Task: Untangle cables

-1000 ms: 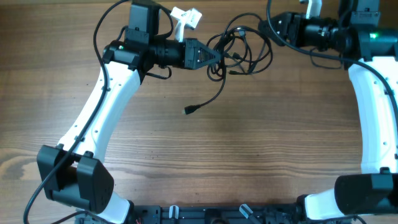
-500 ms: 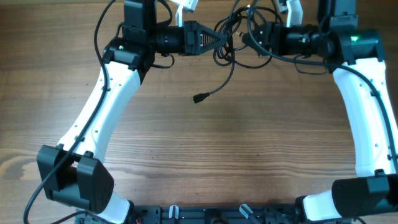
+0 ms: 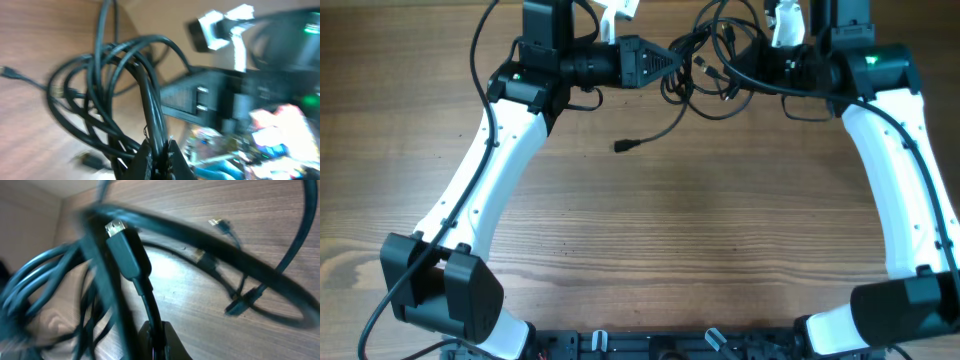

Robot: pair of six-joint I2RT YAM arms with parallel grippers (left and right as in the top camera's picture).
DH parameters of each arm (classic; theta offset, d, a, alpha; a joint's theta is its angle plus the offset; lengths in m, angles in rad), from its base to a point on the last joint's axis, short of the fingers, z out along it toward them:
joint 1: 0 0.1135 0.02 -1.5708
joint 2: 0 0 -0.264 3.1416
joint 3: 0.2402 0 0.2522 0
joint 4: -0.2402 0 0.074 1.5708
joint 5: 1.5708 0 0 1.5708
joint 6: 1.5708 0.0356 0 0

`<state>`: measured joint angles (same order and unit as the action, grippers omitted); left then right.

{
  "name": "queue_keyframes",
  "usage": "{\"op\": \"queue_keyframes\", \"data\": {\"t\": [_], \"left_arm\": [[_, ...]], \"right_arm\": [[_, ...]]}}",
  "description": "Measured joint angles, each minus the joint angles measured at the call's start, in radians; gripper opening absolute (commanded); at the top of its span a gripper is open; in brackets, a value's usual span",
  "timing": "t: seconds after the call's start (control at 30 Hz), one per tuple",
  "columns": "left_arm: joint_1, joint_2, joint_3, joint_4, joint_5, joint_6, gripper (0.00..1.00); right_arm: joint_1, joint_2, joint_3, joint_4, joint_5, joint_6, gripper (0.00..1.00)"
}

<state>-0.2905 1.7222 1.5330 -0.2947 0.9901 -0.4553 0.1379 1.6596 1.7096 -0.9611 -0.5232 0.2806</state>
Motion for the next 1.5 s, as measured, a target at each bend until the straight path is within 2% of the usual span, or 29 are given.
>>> {"op": "queue_keyframes", "data": {"t": [0.07,0.1,0.13,0.2,0.27,0.5,0.7,0.8,0.9,0.97,1.07,1.1,1.2,1.37,1.5], "left_arm": [[-0.001,0.0,0.0,-0.003,-0.084,0.031,0.04],[-0.001,0.0,0.0,-0.004,-0.119,0.036,0.04],[-0.001,0.0,0.0,-0.004,-0.14,0.04,0.04],[-0.003,0.0,0.0,-0.003,-0.177,0.051,0.04],[-0.001,0.0,0.0,-0.004,-0.216,0.056,0.04],[0.004,0.0,0.0,-0.011,-0.254,0.095,0.04],[0.004,0.0,0.0,-0.012,-0.136,0.102,0.04],[0.004,0.0,0.0,-0.013,0.008,0.122,0.04],[0.004,0.0,0.005,-0.135,0.097,0.29,0.04],[0.003,0.0,0.002,-0.253,0.075,0.434,0.04],[0.0,0.0,0.002,-0.349,-0.008,0.573,0.04],[-0.005,0.0,0.001,-0.362,-0.06,0.639,0.04],[-0.019,0.0,0.001,-0.333,-0.127,0.716,0.04],[-0.05,0.0,0.001,-0.304,-0.157,0.794,0.04],[-0.078,0.0,0.001,-0.304,-0.16,0.954,0.04]], "right_arm": [[-0.004,-0.043,0.0,-0.04,-0.071,-0.059,0.05],[-0.004,-0.062,0.0,-0.061,-0.114,-0.081,0.15],[-0.004,-0.072,0.0,-0.077,-0.137,-0.092,0.21],[-0.004,-0.084,0.0,-0.119,-0.181,-0.12,0.45],[-0.003,-0.089,0.0,-0.167,-0.211,-0.163,0.51],[-0.029,-0.089,0.002,-0.199,-0.147,-0.215,0.54],[-0.089,-0.089,0.059,-0.134,-0.149,-0.218,0.54],[-0.093,-0.089,0.078,-0.048,-0.241,-0.254,0.54],[-0.093,-0.089,0.08,0.011,-0.269,-0.296,0.54],[-0.093,-0.089,0.08,0.016,-0.262,-0.331,0.56],[-0.093,-0.089,0.08,0.017,-0.207,-0.357,0.56],[-0.093,-0.089,0.08,0.016,-0.19,-0.362,0.56],[-0.093,-0.087,0.08,0.001,-0.163,-0.364,0.55],[-0.093,-0.045,0.08,-0.032,-0.156,-0.418,0.54],[-0.093,-0.02,0.08,-0.024,-0.156,-0.463,0.54]]}}
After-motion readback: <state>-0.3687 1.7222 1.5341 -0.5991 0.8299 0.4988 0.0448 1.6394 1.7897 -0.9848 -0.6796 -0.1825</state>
